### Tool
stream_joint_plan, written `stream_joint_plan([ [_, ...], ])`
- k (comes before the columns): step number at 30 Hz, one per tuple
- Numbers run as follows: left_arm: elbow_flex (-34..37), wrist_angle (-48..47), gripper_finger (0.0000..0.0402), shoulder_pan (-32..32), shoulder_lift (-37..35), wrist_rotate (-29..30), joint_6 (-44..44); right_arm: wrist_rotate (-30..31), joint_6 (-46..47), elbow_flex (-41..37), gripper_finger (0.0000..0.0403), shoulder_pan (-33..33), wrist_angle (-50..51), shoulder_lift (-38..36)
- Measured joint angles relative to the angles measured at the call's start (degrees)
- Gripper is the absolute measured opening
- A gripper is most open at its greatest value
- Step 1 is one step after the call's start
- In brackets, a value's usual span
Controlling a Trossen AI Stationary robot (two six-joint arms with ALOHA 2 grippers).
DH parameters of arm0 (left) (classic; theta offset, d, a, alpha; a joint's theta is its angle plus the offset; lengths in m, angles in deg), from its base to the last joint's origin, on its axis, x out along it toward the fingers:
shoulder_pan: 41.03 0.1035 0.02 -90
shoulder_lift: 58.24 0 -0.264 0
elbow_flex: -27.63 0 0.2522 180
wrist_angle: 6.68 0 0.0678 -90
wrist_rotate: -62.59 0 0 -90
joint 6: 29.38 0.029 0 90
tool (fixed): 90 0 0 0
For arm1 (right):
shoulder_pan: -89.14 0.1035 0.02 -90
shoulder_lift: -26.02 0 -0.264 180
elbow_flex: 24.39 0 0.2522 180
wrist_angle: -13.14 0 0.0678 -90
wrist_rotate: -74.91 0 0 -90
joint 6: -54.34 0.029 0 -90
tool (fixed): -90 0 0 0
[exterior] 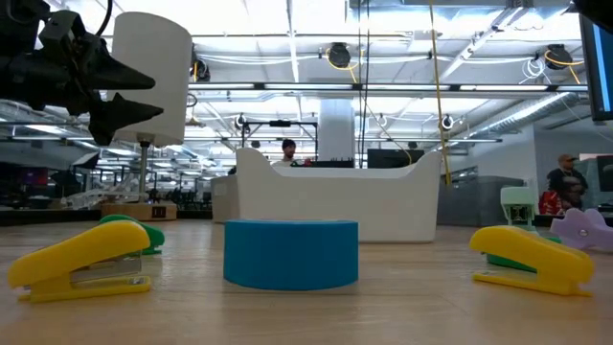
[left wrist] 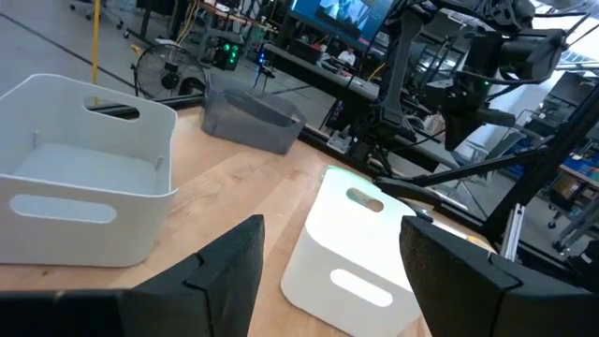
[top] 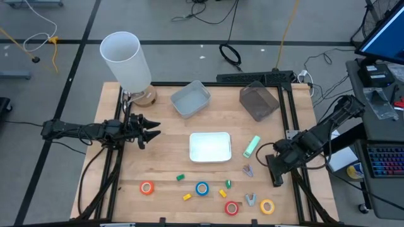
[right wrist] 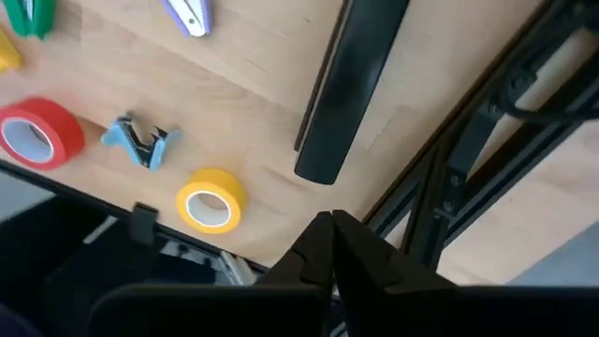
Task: Pick and place Stapler, Stapler remover, tape
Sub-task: Put the black stapler into the gray bin
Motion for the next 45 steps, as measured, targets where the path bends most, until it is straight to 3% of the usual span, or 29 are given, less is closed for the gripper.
stream_joint_plan([
  [11,0.0,0.0,0.0248,0.0,0.0,0.0,-0.2,0.2,-2.2,-0.1,0.0001,0.0,0.8,0.0],
  [15,0.0,0.0,0.0248,0.0,0.0,0.0,-0.2,-0.1,0.5,-1.8,0.0018,0.0,-0.4,0.0],
  [25,0.0,0.0,0.0248,0.0,0.0,0.0,0.0,-7.6,0.6,-12.6,0.0141,0.3,-11.8,0.0],
  [33,0.0,0.0,0.0248,0.0,0.0,0.0,0.3,-7.4,0.7,-15.3,0.0237,0.3,-14.1,0.0],
  [39,0.0,0.0,0.0248,0.0,0.0,0.0,0.4,-7.0,2.0,-17.9,0.028,0.3,-17.2,0.0],
  [45,0.0,0.0,0.0248,0.0,0.0,0.0,0.3,-5.7,5.1,-23.7,0.0297,0.3,-26.1,0.0],
])
